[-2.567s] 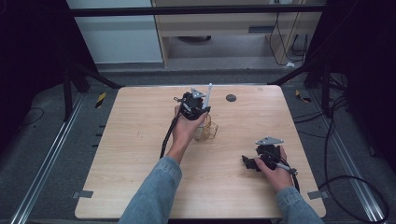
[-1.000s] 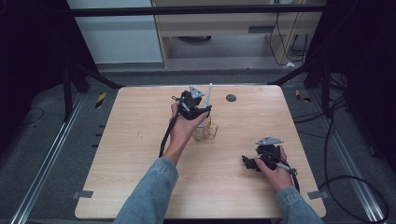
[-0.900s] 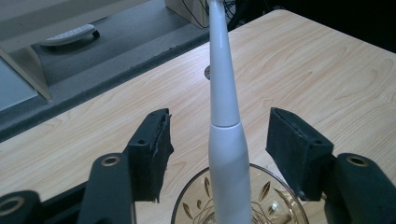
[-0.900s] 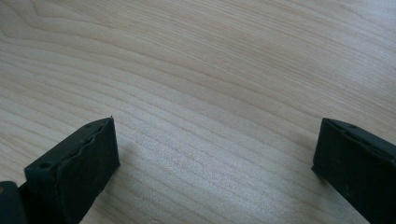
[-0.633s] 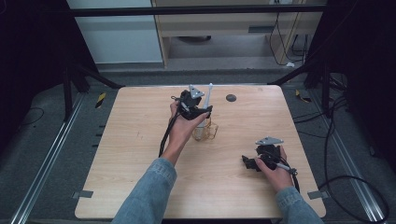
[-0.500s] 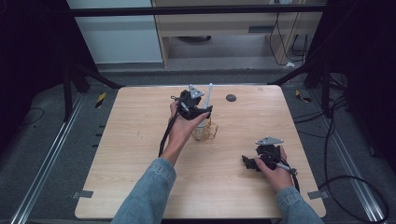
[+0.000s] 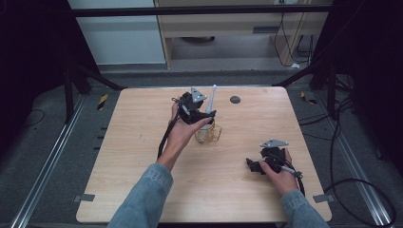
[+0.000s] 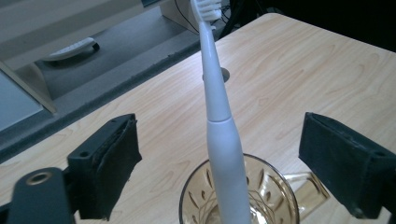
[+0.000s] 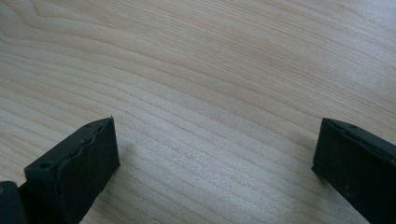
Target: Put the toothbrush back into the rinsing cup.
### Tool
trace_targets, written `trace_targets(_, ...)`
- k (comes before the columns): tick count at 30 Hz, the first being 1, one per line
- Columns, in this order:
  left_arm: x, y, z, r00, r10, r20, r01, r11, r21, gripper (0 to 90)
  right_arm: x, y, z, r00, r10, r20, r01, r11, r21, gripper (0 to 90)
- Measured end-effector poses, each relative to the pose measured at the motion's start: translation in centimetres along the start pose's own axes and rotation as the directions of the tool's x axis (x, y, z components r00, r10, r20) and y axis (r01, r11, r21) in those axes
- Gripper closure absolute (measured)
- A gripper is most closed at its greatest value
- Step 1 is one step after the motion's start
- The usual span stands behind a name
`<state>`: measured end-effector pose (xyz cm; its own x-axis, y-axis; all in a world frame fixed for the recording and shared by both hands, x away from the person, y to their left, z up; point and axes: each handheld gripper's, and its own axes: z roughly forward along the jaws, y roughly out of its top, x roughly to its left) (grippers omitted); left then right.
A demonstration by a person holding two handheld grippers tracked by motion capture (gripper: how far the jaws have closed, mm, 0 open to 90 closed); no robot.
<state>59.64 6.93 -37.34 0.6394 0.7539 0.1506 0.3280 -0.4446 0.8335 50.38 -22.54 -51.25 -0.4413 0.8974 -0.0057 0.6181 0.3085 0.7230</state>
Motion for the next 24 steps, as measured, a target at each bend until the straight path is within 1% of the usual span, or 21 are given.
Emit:
trace_targets(1,0.0,0.0,0.0,1.0,0.0,0.0,0.0,1.0,0.0,9.2,0.0,0.0,0.0,1.0,0.0,0.0,0.0,1.0,0.0,0.3)
trace_targets(2,0.0,-0.1,-0.4,0.9999,-0.006,0.01,0.006,1.0,0.002,8.3,0.0,0.0,0.0,1.0,0.0,0.0,0.0,1.0,0.0,0.3)
trace_targets(4,0.0,-0.1,-0.6,0.9999,-0.005,0.012,0.005,1.0,0.001,7.7,0.0,0.0,0.0,1.0,0.0,0.0,0.0,1.0,0.0,0.3)
trace_targets(6,0.0,-0.2,-1.1,0.9998,-0.003,0.022,0.003,1.0,0.003,6.5,0.0,0.0,0.0,1.0,0.0,0.0,0.0,1.0,0.0,0.3)
trace_targets(8,0.0,-0.4,-1.7,0.9996,0.008,0.027,-0.009,1.0,0.005,5.8,0.0,0.0,0.0,1.0,0.0,0.001,0.0,1.0,0.001,0.3)
trace_targets(9,0.1,-0.7,-2.3,0.9995,0.006,0.032,-0.006,1.0,0.003,5.5,0.0,0.0,0.0,1.0,0.0,0.001,0.0,1.0,0.001,0.3)
trace_targets(10,0.1,-0.7,-2.3,0.9995,0.006,0.032,-0.006,1.0,0.003,5.4,0.0,0.0,0.0,1.0,0.0,0.001,0.0,1.0,0.001,0.3)
trace_targets(11,0.1,-0.9,-2.7,0.9992,-0.002,0.039,0.003,1.0,-0.005,5.4,0.0,0.0,0.0,1.0,0.0,0.001,0.0,1.0,0.001,0.3)
trace_targets(13,0.2,-1.1,-3.2,0.9992,0.002,0.04,-0.002,1.0,-0.002,5.2,0.0,0.0,0.0,1.0,0.0,0.001,0.0,1.0,0.001,0.3)
trace_targets(15,0.3,-1.5,-3.6,0.9988,-0.007,0.048,0.007,1.0,0.006,4.7,0.0,0.0,0.0,1.0,0.0,0.001,0.0,1.0,0.001,0.3)
trace_targets(17,0.4,-2.0,-3.9,0.9982,-0.027,0.054,0.026,0.9996,0.013,4.8,0.0,0.0,0.0,1.0,0.0,0.001,0.0,1.0,0.001,0.3)
trace_targets(19,0.5,-2.6,-4.3,0.9968,-0.048,0.063,0.048,0.9988,0.01,4.8,0.0,0.0,0.0,1.0,0.001,0.001,-0.001,1.0,0.001,0.3)
trace_targets(24,0.9,-4.0,-5.3,0.9958,-0.068,0.061,0.067,0.9976,0.017,4.8,0.0,0.0,0.0,1.0,0.002,0.001,-0.002,1.0,0.001,0.3)
